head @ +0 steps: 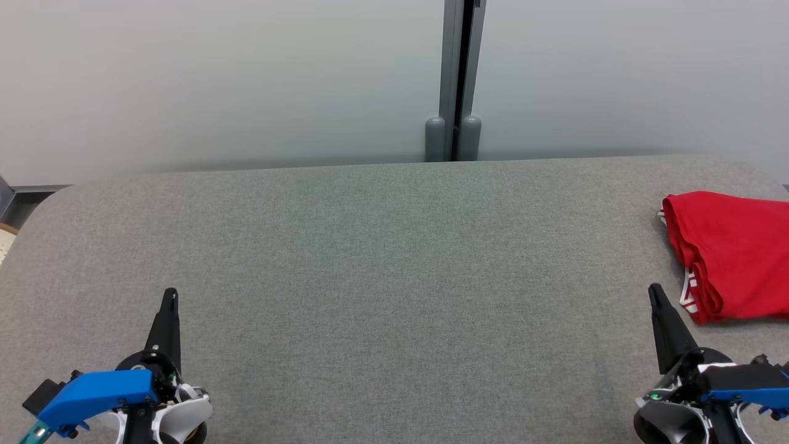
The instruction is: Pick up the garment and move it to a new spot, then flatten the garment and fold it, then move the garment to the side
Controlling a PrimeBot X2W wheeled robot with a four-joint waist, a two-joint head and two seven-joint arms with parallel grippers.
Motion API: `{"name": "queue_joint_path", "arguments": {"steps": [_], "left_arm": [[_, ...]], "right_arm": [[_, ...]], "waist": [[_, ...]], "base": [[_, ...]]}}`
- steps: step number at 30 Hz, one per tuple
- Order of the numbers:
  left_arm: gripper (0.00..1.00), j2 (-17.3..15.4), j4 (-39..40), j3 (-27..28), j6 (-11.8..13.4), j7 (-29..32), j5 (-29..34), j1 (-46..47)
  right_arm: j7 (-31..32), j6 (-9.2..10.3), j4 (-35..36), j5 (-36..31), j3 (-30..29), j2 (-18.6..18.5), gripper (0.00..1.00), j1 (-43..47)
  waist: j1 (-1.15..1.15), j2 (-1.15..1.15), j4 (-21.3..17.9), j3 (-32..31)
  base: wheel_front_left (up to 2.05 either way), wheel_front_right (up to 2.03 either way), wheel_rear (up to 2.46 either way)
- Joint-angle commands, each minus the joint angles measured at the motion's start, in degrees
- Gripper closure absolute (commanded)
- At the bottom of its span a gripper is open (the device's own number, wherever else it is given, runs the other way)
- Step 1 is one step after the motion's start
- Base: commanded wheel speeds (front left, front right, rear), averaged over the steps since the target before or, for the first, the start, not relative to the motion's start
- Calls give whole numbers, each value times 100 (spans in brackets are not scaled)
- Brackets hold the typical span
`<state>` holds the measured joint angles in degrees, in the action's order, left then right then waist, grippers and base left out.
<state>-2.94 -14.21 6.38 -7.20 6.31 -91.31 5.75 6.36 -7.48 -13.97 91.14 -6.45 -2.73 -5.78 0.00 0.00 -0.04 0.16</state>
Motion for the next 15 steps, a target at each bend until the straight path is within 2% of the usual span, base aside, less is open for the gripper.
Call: {"name": "queue_joint_path", "arguments": {"steps": [1,15], "left_arm": [[100,9,25,28,-51,30,-85,83],[100,12,27,33,-41,44,-116,80]], "right_arm": [[20,-3,-11,97,-14,-26,100,-76],[28,-2,-11,134,-15,-26,100,-71]], "waist": [[0,0,2,1],[0,0,4,2]], "base": [[0,0,0],[0,0,0]]}}
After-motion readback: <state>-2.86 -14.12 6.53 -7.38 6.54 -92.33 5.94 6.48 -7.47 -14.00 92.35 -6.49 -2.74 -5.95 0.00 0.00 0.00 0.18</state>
